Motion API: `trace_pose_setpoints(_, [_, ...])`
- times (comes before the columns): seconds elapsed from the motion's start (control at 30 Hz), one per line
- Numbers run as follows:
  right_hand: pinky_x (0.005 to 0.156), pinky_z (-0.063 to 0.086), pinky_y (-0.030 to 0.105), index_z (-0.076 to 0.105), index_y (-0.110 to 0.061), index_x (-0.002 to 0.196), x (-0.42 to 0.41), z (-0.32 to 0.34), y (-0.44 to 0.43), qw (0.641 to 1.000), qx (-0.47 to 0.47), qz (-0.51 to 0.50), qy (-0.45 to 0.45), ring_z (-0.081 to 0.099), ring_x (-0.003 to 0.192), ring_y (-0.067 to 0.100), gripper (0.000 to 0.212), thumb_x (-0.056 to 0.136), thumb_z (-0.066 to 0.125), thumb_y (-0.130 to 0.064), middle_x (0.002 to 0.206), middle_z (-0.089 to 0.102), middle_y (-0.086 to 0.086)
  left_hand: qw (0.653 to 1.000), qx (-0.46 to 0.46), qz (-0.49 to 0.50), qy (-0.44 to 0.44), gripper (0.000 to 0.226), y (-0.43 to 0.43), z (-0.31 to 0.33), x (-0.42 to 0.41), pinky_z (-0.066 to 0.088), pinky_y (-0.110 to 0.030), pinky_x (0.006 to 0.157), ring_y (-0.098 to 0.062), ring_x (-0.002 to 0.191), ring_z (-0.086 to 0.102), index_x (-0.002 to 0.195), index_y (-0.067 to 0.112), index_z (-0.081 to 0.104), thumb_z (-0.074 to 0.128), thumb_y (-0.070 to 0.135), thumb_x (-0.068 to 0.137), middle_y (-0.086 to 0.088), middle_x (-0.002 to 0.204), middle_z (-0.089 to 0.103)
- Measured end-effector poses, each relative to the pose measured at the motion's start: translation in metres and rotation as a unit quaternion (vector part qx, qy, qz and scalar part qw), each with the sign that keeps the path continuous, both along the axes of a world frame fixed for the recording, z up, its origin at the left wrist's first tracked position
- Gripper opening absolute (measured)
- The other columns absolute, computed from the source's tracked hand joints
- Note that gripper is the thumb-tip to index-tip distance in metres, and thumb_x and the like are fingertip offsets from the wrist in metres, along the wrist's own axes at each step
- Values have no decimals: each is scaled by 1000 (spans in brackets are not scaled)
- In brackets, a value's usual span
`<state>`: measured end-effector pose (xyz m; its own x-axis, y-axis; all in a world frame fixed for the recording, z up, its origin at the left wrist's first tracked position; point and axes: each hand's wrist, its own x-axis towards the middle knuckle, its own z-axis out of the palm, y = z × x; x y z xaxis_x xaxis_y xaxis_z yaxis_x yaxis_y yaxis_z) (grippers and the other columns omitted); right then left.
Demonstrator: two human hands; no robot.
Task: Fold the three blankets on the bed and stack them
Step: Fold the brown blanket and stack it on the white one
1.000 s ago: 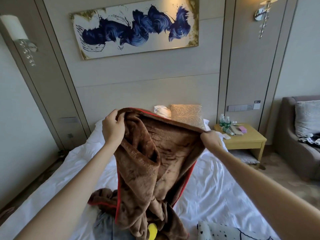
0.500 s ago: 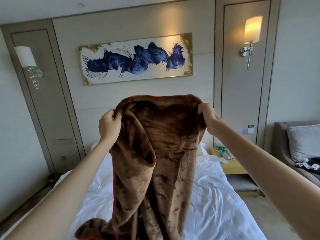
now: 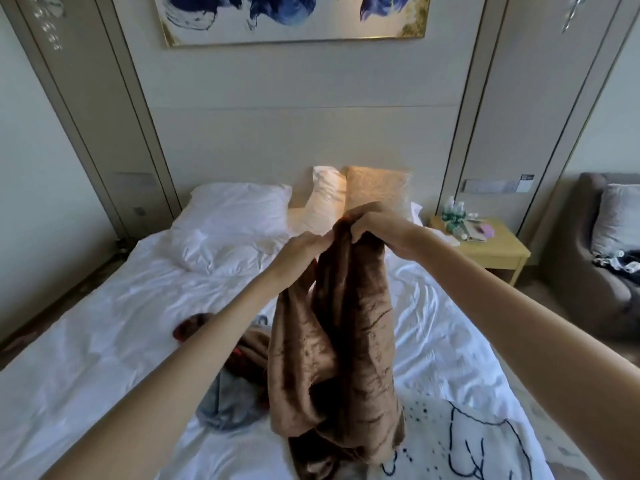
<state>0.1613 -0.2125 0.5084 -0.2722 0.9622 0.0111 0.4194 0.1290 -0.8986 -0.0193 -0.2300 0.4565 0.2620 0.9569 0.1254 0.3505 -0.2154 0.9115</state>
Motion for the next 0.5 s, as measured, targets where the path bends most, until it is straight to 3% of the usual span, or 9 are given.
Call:
trace_pose_setpoints(0.07, [76, 42, 28, 73, -10, 83, 1, -7, 1, 1000, -3, 19, -12, 55, 85, 20, 29, 67, 54, 6, 82, 64, 7, 1000, 7, 2, -25, 30, -5, -10, -4, 44, -17, 75, -4, 79, 65, 83, 15, 70, 54, 34, 99, 9, 80, 69])
trace_pose_setpoints(0.13, [74, 42, 27, 70, -8, 81, 5, -16, 2, 998, -4, 42, -46, 54, 83, 20, 20, 72, 58, 4, 78, 61, 6, 997, 56, 37, -33, 29, -4, -15, -12, 40, -14, 65, 0, 66, 57, 71, 20, 59, 54, 24, 99, 16, 65, 60])
trace_pose_setpoints(0.2, [67, 40, 24, 67, -11, 72, 11, -30, 2, 996, -15, 55, -74, 53, 77, 17, 8, 77, 67, -5, 73, 57, 3, 990, 111, 83, 14, 36, 0, -18, -22, 34, -22, 61, -3, 57, 46, 64, 23, 47, 54, 24, 99, 11, 55, 46])
trace_pose_setpoints(0.3, [57, 34, 20, 61, -7, 66, 21, -54, 5, 996, -22, 41, -71, 48, 63, 13, 34, 77, 77, -35, 64, 49, 2, 971, 161, 144, 98, 31, 8, -29, -42, 39, -34, 65, -11, 61, 52, 69, 19, 53, 56, 32, 97, 5, 59, 52])
trace_pose_setpoints(0.4, [59, 43, 12, 71, -4, 82, 38, -73, 6, 999, -36, -37, -17, 62, 67, 11, 62, 72, 66, -65, 74, 65, 0, 960, 168, 196, 109, 21, 13, -39, -66, 46, -34, 72, -10, 78, 62, 83, 26, 66, 54, 38, 96, 10, 75, 67])
trace_pose_setpoints(0.43, [62, 46, 12, 74, -5, 90, 45, -78, 8, 997, -38, -68, -5, 65, 72, 11, 68, 72, 62, -69, 80, 70, 1, 956, 168, 214, 110, 22, 14, -42, -74, 46, -33, 71, -8, 77, 62, 82, 27, 66, 54, 40, 96, 11, 75, 67])
trace_pose_setpoints(0.5, [62, 46, 19, 72, -5, 74, 59, -88, 12, 994, -28, -108, -11, 64, 67, 15, 68, 72, 58, -71, 73, 68, 8, 946, 162, 253, 125, 25, 17, -45, -88, 44, -32, 66, -7, 72, 61, 77, 29, 62, 52, 44, 95, 10, 70, 65])
